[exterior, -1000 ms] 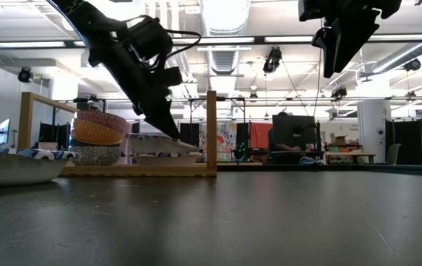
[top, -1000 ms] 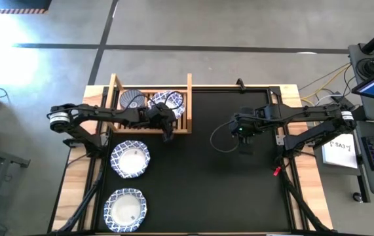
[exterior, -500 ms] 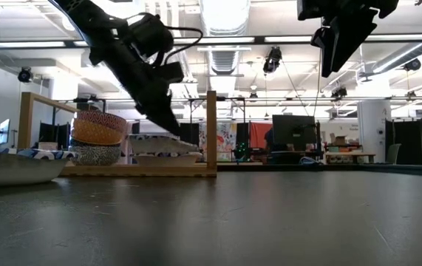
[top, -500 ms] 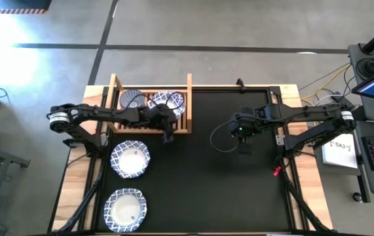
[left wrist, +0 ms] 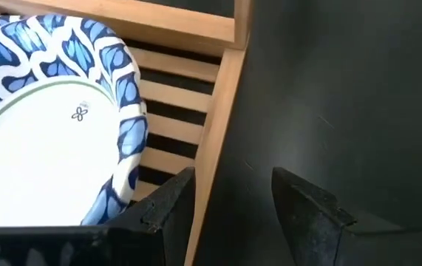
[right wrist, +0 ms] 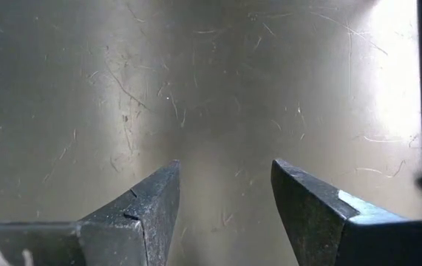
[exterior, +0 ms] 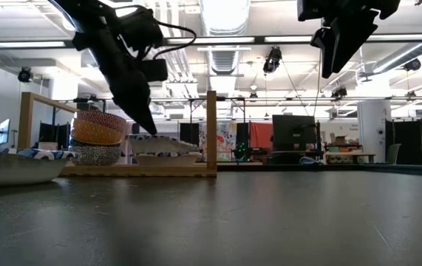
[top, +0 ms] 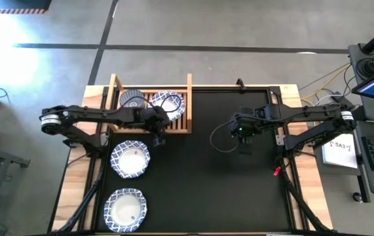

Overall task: Place and stack bowls onto a shelf
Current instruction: Stack the white bowl on top of the white bowl on the shelf

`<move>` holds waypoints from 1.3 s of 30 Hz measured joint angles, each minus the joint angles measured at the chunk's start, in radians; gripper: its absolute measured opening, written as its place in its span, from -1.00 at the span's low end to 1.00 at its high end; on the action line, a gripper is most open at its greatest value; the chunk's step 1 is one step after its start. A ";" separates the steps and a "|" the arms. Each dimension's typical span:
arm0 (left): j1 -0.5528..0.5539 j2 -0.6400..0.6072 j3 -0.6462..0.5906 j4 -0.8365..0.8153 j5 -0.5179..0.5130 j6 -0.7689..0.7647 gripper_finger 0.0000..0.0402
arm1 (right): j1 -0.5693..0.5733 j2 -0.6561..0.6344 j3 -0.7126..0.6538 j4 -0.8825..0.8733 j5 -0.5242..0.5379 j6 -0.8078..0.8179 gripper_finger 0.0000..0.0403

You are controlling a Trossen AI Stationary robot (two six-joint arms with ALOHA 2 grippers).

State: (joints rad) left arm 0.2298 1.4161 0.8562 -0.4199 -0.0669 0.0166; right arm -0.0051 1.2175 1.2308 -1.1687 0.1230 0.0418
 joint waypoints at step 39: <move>-0.017 -0.082 -0.016 -0.105 -0.198 0.002 -0.19 | 0.000 0.000 -0.002 0.008 0.000 0.003 0.00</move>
State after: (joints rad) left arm 0.2131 1.3346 0.8406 -0.5249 -0.2648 0.0188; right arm -0.0051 1.2175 1.2286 -1.1610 0.1230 0.0449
